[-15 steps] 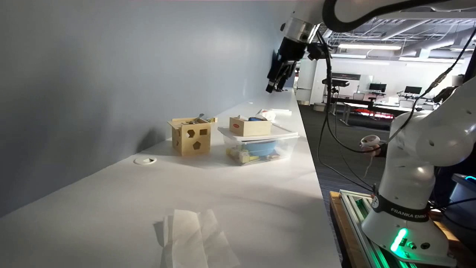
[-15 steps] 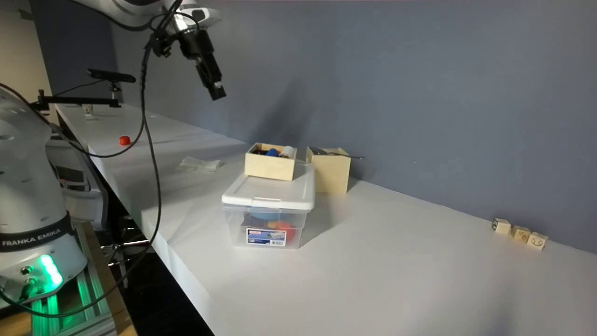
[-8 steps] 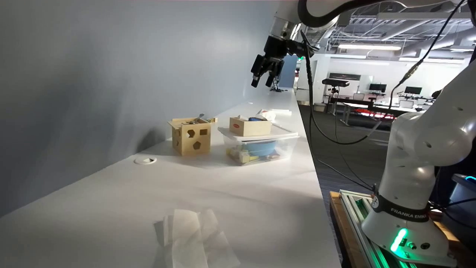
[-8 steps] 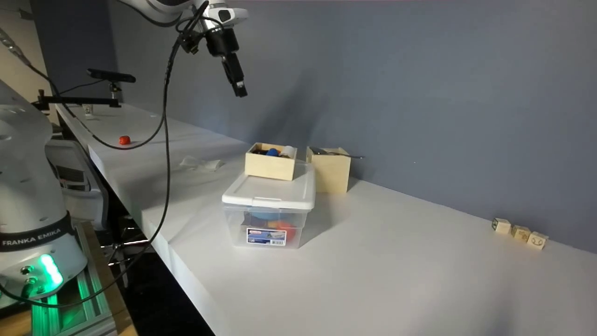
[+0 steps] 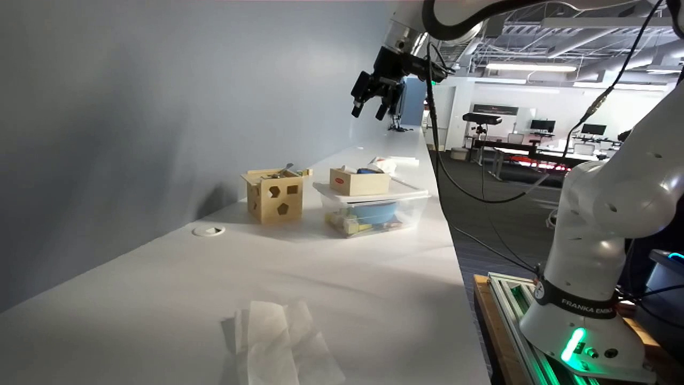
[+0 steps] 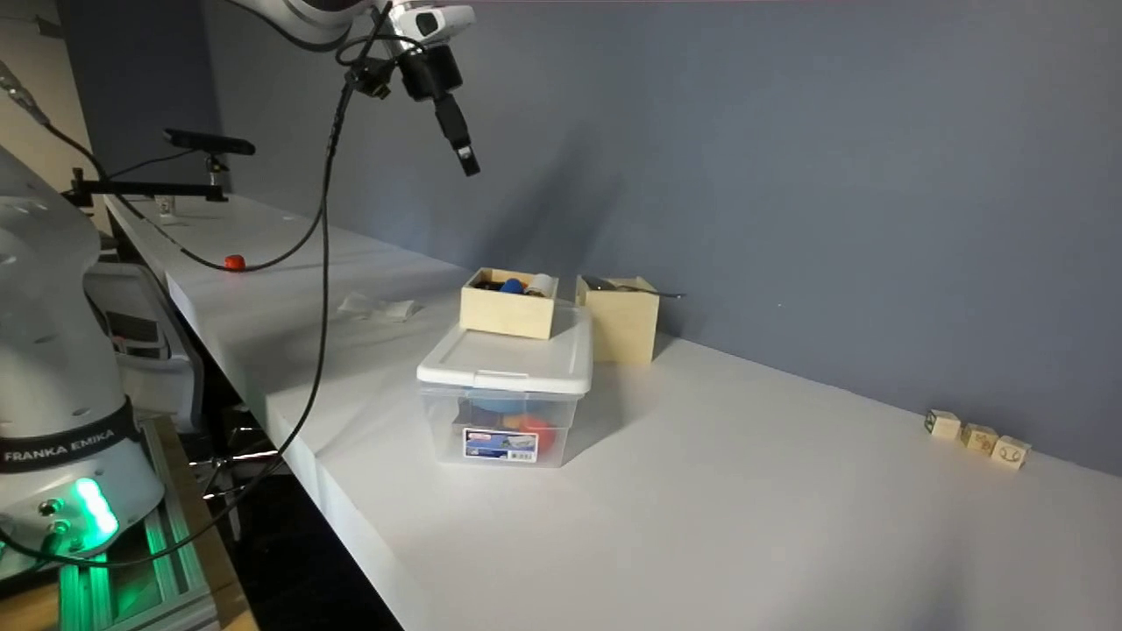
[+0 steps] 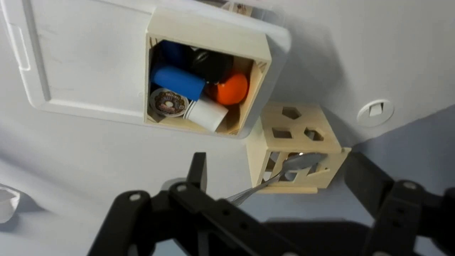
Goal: Remove the silver spoon from the shape sorter and put it on the lunchbox
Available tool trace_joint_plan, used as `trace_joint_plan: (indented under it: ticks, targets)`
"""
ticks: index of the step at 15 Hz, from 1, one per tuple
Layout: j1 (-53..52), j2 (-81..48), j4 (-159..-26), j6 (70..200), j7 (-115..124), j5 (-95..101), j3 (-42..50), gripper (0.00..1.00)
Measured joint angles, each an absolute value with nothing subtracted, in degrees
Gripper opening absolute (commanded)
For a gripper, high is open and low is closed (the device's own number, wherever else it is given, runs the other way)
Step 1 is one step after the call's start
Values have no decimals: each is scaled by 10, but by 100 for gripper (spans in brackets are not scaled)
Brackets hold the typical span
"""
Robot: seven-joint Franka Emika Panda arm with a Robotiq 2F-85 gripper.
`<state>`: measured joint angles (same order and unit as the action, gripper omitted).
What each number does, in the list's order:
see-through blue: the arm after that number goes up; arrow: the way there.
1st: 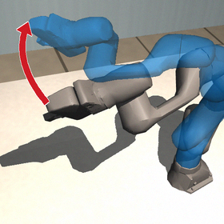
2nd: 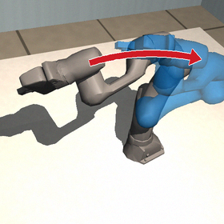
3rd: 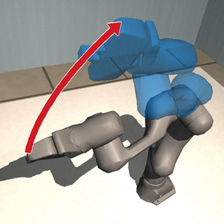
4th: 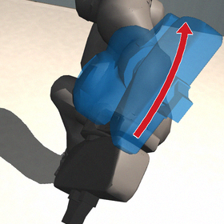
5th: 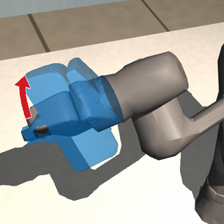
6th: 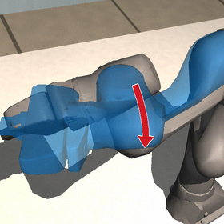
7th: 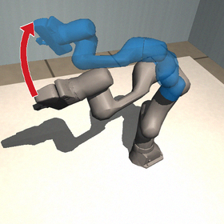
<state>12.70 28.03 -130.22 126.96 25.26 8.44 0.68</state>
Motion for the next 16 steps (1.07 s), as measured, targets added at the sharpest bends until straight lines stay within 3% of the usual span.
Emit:
trace_joint_plan:
  ticks: [8, 16]
  targets:
    - [177, 75, -1141, 1313, 364, 106, 17, 100]
    - [119, -133, -918, 1234, 372, 75, 46, 100]
